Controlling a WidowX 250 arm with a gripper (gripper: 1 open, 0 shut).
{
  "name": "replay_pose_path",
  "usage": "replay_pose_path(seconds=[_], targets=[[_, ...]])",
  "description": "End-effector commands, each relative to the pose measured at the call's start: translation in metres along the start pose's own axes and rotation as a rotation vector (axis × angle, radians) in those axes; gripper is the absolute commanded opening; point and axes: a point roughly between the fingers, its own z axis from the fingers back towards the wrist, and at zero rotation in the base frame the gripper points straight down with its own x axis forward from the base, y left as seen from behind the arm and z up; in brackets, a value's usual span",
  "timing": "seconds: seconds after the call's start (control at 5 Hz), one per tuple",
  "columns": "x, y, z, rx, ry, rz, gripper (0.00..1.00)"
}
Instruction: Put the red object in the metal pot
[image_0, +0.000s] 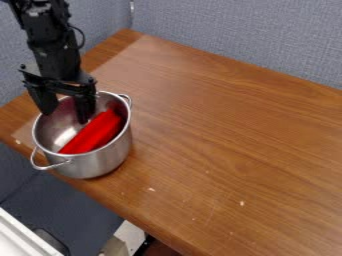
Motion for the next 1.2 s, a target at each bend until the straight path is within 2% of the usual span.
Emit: replay_pose_path(seconds=[0.0,0.8,1.0], targets=[[0.0,0.003,0.0,0.002,-0.009,0.011,1.0],[-0.003,-0.003,-0.016,-0.023,0.015,-0.006,1.0],[-0.003,-0.004,-0.019,-0.021,0.016,-0.013,1.0]])
